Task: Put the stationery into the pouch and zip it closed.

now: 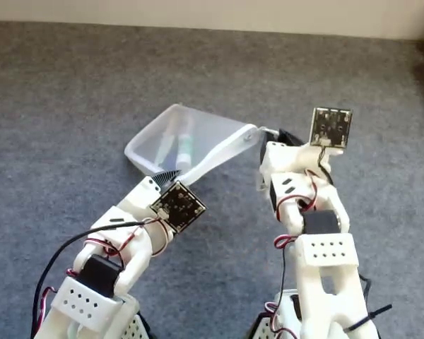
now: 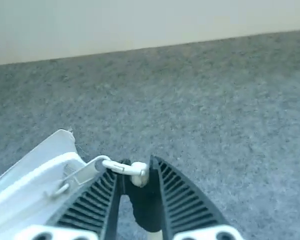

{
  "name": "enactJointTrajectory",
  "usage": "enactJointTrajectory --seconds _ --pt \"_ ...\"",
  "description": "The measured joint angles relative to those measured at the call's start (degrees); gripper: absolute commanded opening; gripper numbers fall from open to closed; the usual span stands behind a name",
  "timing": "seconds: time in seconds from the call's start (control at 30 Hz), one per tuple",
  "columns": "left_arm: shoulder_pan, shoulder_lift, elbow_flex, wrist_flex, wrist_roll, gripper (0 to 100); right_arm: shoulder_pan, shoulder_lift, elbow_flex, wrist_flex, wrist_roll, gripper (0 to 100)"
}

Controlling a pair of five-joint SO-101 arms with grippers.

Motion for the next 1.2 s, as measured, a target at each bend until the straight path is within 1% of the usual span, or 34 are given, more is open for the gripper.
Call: enactJointTrajectory --seconds 0.07,0.1,0.2,0.27,0.4,0.53,0.73,0.9,0.97,1.1,1.2 --pt "0.00 0.00 0.00 0.00 0.00 1 0.00 0.44 0.00 0.00 0.00 1.5" --pt "0.00 0.00 0.00 0.00 0.00 1 0.00 0.44 0.00 0.00 0.00 3.4" --pt "0.00 0.00 0.00 0.00 0.00 1 0.00 -0.18 0.00 0.26 0.00 13.6" --pt "0.00 0.00 0.00 0.00 0.00 1 0.00 -2.20 0.00 2.55 0.00 18.5" --pt "0.00 0.00 0.09 0.44 0.00 1 -0.09 -7.82 0.00 9.67 -2.55 18.9" --pt "0.00 -0.26 0.44 0.53 0.00 1 -2.46 -14.68 0.00 15.12 -3.25 18.9" --pt "-0.26 -0.70 0.44 0.53 0.09 13 -4.04 -24.35 0.35 17.58 -3.25 18.9" --pt "-0.35 -0.09 0.53 0.62 5.98 19 -5.98 -29.71 2.99 17.67 -3.60 18.9" --pt "-0.35 -0.09 0.53 1.58 7.12 21 -7.38 -31.30 4.04 17.67 -3.60 18.9" --pt "-0.44 0.00 -0.88 6.86 11.16 24 -8.62 -33.67 5.63 17.67 -3.60 18.8" --pt "-0.44 0.00 -3.52 11.25 14.24 24 -9.32 -34.46 6.33 17.67 -3.60 18.8"
